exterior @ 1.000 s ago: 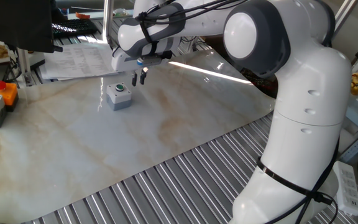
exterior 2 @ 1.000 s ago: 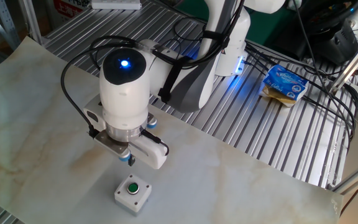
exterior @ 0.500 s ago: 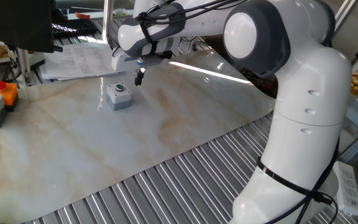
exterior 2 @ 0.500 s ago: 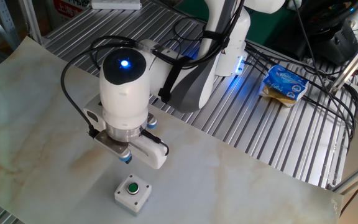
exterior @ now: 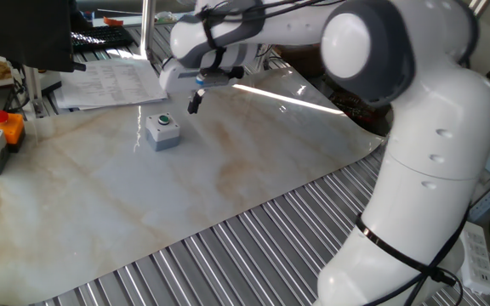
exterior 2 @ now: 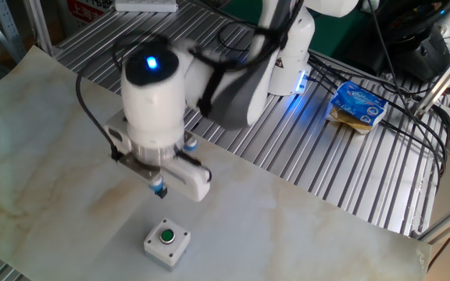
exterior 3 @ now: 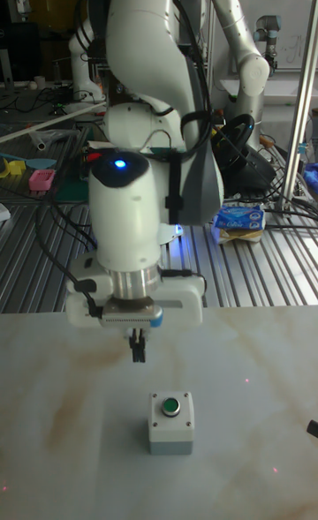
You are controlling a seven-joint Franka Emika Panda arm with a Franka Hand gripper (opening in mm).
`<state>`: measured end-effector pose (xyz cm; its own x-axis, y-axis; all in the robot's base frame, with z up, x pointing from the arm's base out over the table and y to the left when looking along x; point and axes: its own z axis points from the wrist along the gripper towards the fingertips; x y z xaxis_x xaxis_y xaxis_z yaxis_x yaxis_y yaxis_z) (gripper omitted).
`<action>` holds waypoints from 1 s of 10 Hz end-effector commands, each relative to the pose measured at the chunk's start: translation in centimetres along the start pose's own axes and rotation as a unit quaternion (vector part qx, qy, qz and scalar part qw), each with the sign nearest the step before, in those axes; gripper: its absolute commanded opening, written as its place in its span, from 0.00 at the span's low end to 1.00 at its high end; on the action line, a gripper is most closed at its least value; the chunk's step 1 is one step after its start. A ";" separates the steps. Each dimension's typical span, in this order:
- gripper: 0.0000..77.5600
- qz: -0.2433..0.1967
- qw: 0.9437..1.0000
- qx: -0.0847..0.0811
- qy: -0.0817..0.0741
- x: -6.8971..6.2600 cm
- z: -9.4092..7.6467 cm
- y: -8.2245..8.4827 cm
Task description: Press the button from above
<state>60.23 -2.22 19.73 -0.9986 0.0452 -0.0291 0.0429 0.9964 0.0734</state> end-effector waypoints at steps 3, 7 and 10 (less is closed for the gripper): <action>0.02 -0.006 1.000 0.014 -0.002 0.2 -0.4 -0.2; 0.02 -0.015 1.000 0.025 0.002 0.5 -0.9 -0.5; 0.02 -0.022 0.999 0.040 0.005 0.8 -1.3 -0.9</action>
<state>59.44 -2.87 20.46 -0.9997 0.0088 -0.0209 0.0087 0.9999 0.0058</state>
